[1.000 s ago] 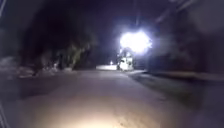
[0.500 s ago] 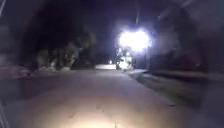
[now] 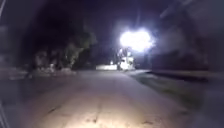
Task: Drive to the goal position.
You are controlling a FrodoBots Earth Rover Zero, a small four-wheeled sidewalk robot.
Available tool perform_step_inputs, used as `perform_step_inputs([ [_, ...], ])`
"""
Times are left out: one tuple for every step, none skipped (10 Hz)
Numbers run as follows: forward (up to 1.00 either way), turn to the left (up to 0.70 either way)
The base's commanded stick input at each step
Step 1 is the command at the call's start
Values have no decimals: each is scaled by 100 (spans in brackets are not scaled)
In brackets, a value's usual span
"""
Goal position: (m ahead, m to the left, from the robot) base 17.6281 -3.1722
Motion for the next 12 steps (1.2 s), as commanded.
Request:
perform_step_inputs([
  [70, 0],
  [70, 0],
  [70, 0],
  [70, 0],
  [70, 0],
  [70, 0],
  [70, 0],
  [70, 0],
  [70, 0],
  [70, 0],
  [70, 0],
  [70, 0],
])
